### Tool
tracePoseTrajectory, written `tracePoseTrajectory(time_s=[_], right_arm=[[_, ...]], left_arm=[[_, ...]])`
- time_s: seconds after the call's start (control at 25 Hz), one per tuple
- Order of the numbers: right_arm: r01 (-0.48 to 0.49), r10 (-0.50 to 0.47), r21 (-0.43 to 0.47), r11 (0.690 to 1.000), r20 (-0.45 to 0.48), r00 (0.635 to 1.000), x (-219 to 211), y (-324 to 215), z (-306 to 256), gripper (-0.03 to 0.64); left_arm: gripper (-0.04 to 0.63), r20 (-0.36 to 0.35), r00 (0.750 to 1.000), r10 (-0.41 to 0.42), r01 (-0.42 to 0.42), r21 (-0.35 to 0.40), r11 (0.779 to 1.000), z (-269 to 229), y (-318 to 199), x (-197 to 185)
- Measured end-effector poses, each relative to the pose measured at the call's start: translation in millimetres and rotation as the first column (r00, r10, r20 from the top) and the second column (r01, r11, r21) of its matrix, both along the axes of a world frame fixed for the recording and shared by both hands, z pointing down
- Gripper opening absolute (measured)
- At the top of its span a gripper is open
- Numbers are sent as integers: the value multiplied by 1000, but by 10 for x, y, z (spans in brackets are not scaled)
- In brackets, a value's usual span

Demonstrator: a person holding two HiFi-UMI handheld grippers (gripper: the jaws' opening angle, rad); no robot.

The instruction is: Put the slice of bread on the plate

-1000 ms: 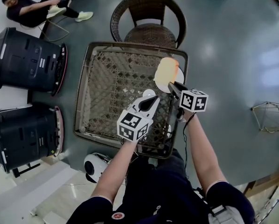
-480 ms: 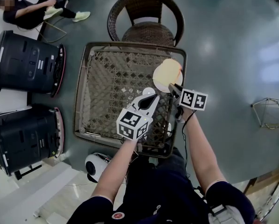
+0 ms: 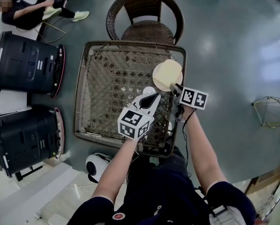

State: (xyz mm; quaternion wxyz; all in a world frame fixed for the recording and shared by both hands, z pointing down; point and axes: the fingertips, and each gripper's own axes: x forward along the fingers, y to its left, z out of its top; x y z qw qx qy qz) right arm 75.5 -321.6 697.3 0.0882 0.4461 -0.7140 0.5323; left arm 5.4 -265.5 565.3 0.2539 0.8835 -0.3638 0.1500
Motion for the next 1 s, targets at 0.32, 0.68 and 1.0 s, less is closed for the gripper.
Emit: tracePoseTrajectory(time_s=[0.32,0.68,1.0], right_arm=[[72,-58,106,992,-133,989,32,-36,-220,110],[185,-131,263,947,-210,969,-57,63,-738,107],[198,-121,366,909,-221,968,-95,256,-1256,8]], left_arm=[[6,2,1000,8,-8,4,1000,-6,-8,26],[6,-6,999,38,-37,41,998,-193,9,100],[6,-20,998,60,-58,72,996,-432,112,117]])
